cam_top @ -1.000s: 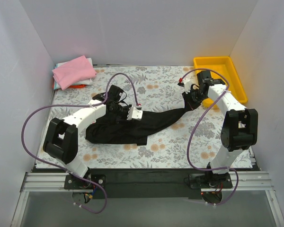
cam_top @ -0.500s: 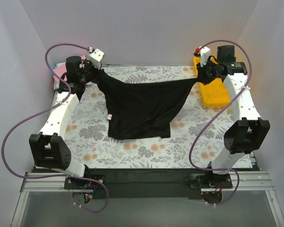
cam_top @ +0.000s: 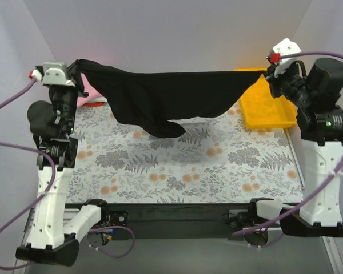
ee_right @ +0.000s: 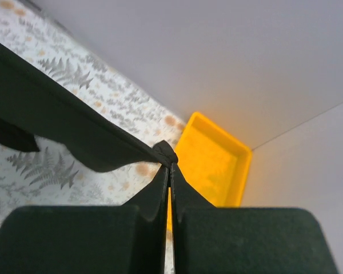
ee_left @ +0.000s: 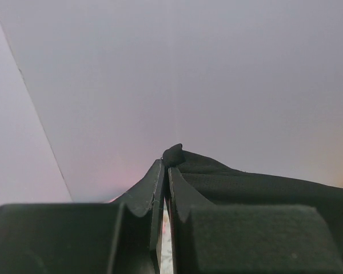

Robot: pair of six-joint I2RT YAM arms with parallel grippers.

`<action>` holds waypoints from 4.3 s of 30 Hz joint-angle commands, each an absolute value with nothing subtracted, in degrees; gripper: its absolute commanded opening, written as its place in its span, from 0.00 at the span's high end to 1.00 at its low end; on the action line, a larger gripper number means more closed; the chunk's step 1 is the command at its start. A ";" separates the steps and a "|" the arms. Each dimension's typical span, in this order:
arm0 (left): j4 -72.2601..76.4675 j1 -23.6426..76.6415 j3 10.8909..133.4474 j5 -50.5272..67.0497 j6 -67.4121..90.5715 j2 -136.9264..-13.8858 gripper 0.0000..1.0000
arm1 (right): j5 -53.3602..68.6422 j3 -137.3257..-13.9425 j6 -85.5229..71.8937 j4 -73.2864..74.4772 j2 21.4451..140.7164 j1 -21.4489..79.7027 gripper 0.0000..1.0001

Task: Fold and stack the t-shirts
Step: Flatten the tshirt out, then fold the tshirt

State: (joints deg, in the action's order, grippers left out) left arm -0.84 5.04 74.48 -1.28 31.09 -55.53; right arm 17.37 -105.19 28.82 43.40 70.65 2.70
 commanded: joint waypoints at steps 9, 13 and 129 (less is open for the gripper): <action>-2.03 4.57 80.33 -8.34 28.94 -41.85 1.00 | 10.20 -108.10 28.65 34.37 55.99 2.46 0.99; -4.30 4.57 84.28 -11.60 23.21 -44.46 1.00 | 9.23 -109.25 31.28 33.23 58.62 2.46 0.99; -26.98 -1.85 124.10 29.01 32.61 -139.04 0.21 | 14.85 -125.77 30.67 28.83 142.73 8.09 0.44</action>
